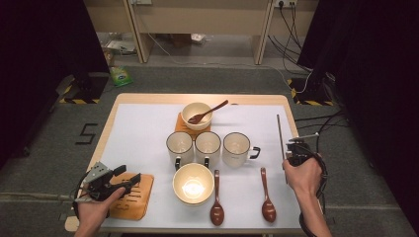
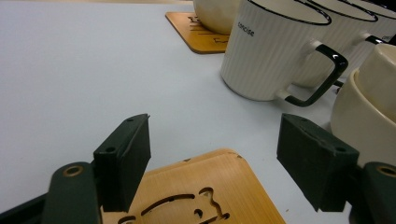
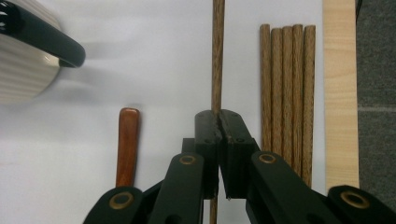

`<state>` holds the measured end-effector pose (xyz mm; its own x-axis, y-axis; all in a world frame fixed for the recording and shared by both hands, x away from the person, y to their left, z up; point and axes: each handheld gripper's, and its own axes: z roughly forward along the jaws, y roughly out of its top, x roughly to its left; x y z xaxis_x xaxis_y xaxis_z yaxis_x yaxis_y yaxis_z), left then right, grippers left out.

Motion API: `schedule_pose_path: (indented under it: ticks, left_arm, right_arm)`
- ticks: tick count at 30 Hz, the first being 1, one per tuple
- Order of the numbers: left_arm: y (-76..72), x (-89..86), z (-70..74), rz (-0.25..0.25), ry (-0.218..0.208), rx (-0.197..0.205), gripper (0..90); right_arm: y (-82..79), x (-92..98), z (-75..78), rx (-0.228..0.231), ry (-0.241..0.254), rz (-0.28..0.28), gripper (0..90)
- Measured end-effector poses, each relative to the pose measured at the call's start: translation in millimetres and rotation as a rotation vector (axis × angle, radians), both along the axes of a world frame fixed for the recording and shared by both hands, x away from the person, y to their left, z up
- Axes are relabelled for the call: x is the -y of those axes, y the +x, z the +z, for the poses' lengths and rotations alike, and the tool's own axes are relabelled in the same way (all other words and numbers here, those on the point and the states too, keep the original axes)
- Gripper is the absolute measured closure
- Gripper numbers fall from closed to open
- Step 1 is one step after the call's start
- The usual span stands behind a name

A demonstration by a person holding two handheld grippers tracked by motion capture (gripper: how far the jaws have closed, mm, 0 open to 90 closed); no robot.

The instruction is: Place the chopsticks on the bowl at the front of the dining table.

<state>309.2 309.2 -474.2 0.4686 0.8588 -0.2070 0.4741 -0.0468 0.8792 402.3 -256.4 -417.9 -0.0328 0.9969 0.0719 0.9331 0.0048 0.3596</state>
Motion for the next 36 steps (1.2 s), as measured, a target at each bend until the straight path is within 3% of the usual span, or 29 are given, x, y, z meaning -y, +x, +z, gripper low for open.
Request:
schedule_pose_path:
  ticks: [16,36]
  left_arm:
    - [-0.1,-0.4,-0.3,0.004,0.002,-0.003,25.2]
    - [-0.1,-0.5,-0.1,0.004,0.003,-0.002,25.3]
  right_arm:
    - [0.8,-5.2,13.8,0.100,0.013,-0.001,86.4]
    - [3.6,-11.6,23.0,0.164,0.022,-0.004,86.4]
